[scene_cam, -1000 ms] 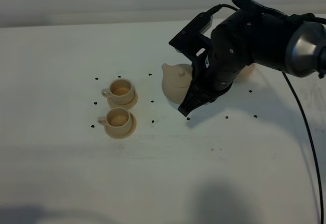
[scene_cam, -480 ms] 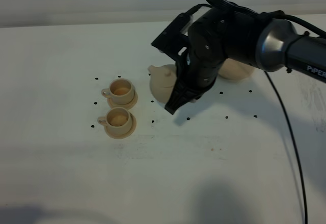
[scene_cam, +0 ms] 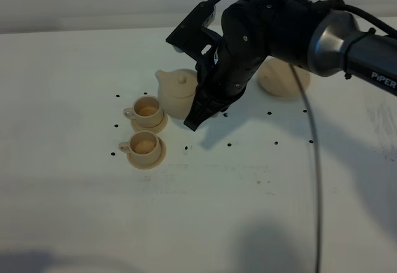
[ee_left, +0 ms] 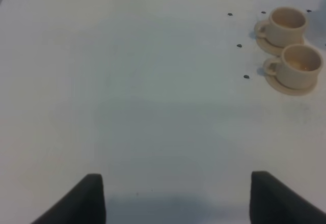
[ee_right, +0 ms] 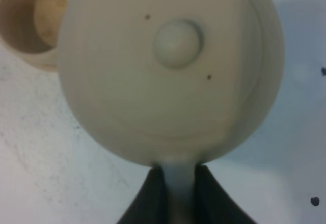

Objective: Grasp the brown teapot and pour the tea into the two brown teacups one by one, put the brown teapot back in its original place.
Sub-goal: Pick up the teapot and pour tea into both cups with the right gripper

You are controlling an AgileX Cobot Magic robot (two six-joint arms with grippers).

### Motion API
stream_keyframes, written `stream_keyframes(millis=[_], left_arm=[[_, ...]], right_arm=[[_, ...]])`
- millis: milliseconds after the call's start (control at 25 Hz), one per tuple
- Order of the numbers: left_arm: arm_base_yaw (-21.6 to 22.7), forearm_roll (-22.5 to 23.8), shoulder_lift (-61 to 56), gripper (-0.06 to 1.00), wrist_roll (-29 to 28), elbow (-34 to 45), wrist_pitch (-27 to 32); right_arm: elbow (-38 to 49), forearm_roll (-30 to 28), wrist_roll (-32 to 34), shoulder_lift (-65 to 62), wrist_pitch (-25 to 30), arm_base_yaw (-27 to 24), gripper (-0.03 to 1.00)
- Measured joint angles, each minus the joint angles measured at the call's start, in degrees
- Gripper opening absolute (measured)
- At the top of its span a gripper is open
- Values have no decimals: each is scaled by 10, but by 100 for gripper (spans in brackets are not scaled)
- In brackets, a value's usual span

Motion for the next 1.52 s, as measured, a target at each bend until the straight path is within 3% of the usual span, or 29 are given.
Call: stream_keyframes(millis=[720, 1520], left_arm=[[0, 0, 0, 57, 0, 0, 0], [0, 0, 0, 57, 0, 0, 0]], right_arm=[[-37, -73, -2, 46, -8, 1, 9], [-39, -172, -1, 70, -7, 45, 9]])
